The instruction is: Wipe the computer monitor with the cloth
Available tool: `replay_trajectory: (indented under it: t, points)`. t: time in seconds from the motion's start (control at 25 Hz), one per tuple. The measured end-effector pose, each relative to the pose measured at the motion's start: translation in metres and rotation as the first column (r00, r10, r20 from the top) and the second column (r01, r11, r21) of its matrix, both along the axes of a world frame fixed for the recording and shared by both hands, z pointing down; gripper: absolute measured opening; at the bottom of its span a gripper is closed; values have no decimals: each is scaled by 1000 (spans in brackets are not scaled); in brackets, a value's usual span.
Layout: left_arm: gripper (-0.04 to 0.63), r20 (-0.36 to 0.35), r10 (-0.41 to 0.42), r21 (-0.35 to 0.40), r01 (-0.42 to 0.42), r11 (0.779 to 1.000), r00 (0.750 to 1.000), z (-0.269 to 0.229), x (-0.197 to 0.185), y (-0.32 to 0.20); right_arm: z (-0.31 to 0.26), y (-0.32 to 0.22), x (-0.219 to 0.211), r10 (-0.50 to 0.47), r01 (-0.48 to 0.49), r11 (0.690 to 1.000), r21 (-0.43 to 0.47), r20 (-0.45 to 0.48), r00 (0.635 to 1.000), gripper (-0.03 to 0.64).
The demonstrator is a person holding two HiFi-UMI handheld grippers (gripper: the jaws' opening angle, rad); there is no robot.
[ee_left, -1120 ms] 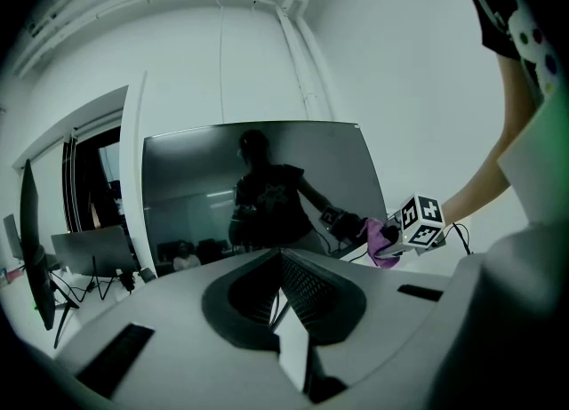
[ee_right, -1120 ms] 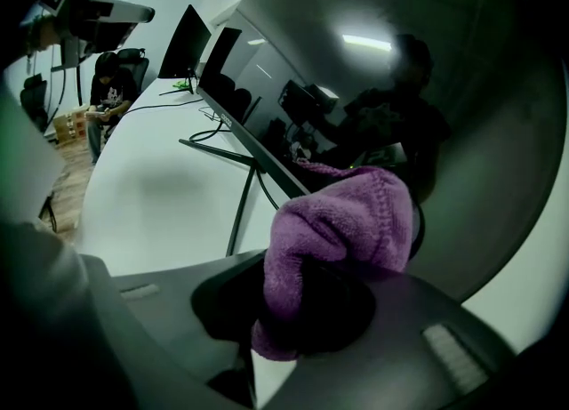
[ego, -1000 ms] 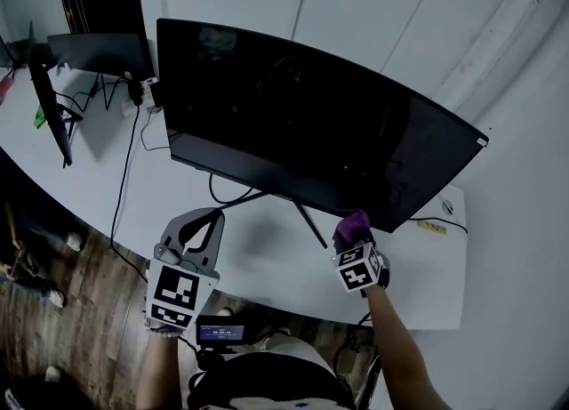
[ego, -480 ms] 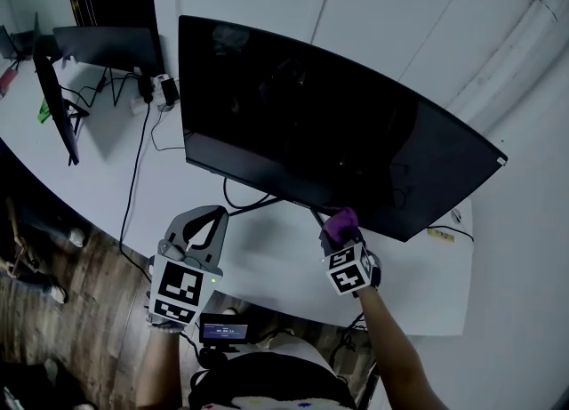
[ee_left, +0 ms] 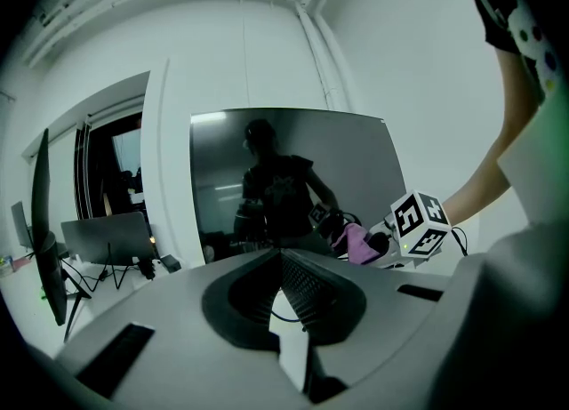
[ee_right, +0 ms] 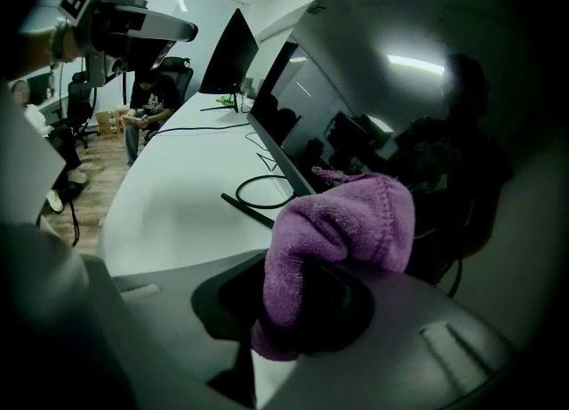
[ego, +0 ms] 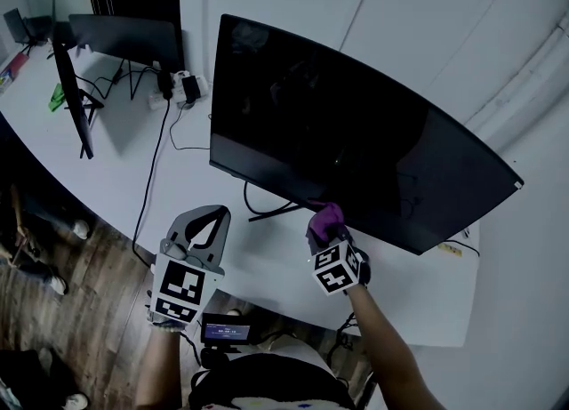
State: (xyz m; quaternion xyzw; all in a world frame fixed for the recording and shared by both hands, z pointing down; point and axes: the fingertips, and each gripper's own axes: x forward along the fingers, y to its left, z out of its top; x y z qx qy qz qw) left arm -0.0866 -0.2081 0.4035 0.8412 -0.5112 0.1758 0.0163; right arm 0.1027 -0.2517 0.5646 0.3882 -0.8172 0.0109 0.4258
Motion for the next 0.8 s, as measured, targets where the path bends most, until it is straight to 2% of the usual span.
replay_trajectory:
  t: [0.8]
  points:
    - [6, -14, -89, -17, 89, 996, 996, 8, -89, -9, -2, -32, -152, -245, 245, 970, 4, -33, 969, 77]
